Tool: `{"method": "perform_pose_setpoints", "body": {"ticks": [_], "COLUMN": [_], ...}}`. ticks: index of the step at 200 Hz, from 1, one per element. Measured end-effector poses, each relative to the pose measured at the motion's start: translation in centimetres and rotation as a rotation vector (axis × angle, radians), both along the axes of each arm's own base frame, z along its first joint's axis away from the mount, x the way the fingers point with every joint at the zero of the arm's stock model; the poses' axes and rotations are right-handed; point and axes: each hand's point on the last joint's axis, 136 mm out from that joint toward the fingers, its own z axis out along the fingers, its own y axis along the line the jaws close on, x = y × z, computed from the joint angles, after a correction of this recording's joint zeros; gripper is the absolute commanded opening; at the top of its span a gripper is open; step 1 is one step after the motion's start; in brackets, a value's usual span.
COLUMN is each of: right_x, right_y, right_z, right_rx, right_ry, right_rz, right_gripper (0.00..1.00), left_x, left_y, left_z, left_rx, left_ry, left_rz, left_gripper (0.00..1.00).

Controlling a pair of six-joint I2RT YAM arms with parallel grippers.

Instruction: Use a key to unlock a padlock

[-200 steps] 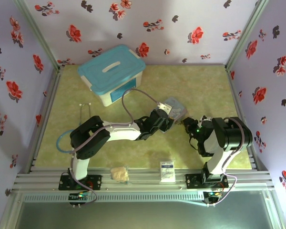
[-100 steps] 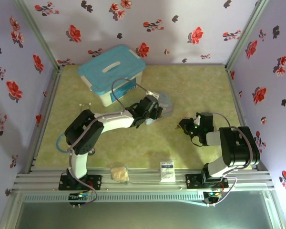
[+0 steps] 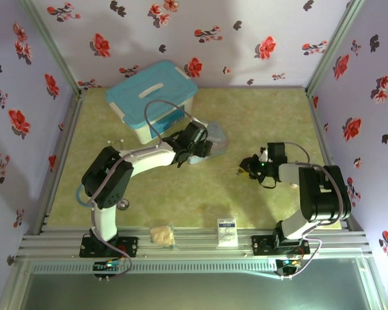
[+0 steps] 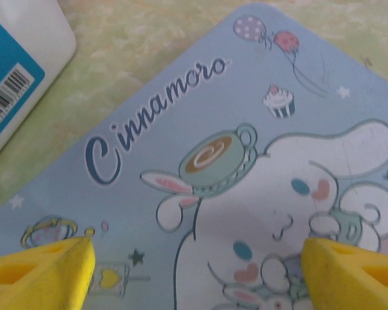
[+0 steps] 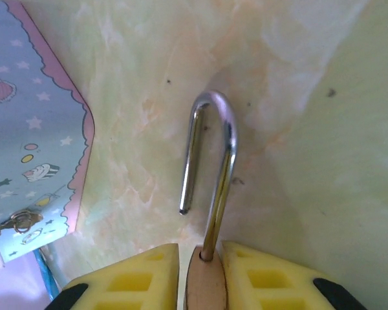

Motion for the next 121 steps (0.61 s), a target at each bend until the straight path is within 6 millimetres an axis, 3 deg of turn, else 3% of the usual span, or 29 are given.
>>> {"method": "perform_pose_setpoints", "body": {"ticks": [35, 84, 121], "right_x": [-0.1, 0.0, -1.1], "right_y": [0.1, 0.1, -2.0], "right_z": [-0.1, 0.0, 0.3], "right_rx": [-0.014, -0.074, -0.258], "right_ry": [0.028, 0.037, 0.096], "right_rz": [0.036, 0.057, 0.062], "right_gripper": [0.23, 0.28, 0.37], "left_x": [-1.6, -2.9, -4.0], "left_y": [1.1, 2.2, 3.0], "left_z": [0.9, 4.3, 7.0], "left_rx": [-0.008, -0.077, -0.142], "left_ry": [0.022, -0.010, -0.035], "left_rz": [-0.014, -0.009, 0.002], "left_gripper": [0.85, 0.86, 0.89]}}
